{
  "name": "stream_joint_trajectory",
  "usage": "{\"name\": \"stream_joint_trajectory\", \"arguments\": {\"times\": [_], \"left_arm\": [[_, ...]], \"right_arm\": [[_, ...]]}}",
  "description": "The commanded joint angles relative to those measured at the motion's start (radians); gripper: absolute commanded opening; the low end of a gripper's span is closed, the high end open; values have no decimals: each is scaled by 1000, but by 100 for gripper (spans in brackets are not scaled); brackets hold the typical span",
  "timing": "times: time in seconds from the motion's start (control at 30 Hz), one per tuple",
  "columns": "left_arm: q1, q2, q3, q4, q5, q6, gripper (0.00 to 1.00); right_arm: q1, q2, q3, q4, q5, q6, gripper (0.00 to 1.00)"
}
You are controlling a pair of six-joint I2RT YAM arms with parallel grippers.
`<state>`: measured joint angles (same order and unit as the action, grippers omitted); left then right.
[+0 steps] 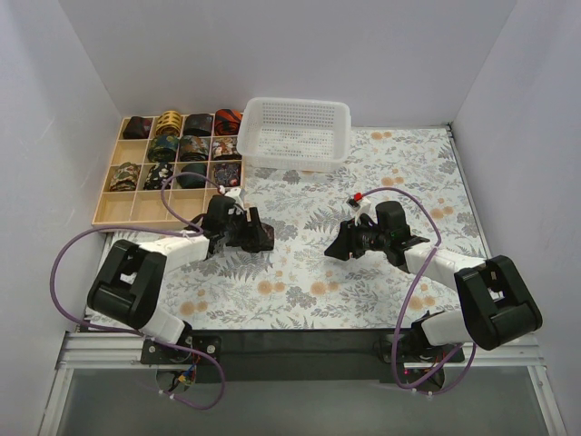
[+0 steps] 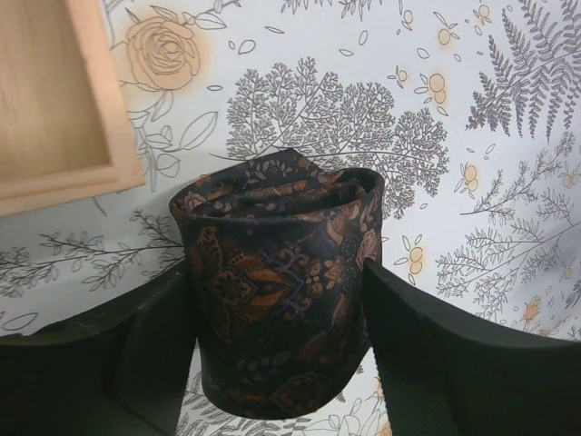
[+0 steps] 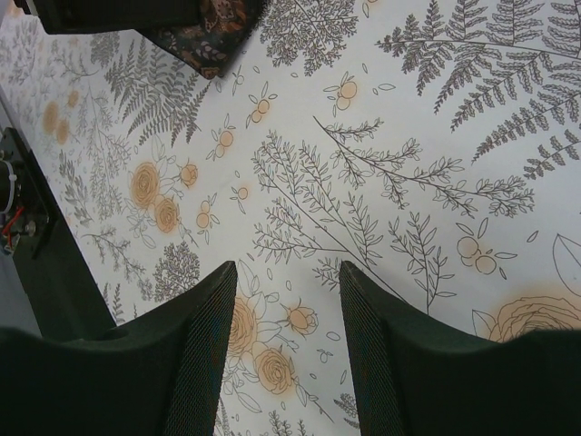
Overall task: Roll the ties
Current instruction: Place the rolled tie into the container
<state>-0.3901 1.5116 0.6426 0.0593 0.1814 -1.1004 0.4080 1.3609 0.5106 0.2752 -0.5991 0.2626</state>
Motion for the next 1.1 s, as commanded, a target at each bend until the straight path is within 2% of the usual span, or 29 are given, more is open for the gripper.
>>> {"name": "stream_joint_trajectory", "arguments": {"times": [0.0,0.03,0.07,0.27,0.4,0.67,0.8,1.07], "left_arm": [[-39,22,45,-98,-72,20,59],[-44,22,51,-104,-76,20,46],[-46,19,57,-108,-77,22,43],[-46,-53,156,-222,-129,80,35],[-29,-109,250,-318,-157,129,35],[118,-113,449,-461,-218,275,35],[187,-44,494,-466,-183,318,35],[252,134,542,-447,24,365,35]], "right_arm": [[3,1,8,44,-11,3,48],[5,0,8,44,-10,3,48],[3,-3,6,44,-10,4,48],[3,-16,5,42,-10,4,48],[3,-26,5,44,-16,4,48],[5,-60,-4,36,-11,10,48],[3,-78,-6,27,-8,10,48],[3,-92,-11,12,1,3,48]]}}
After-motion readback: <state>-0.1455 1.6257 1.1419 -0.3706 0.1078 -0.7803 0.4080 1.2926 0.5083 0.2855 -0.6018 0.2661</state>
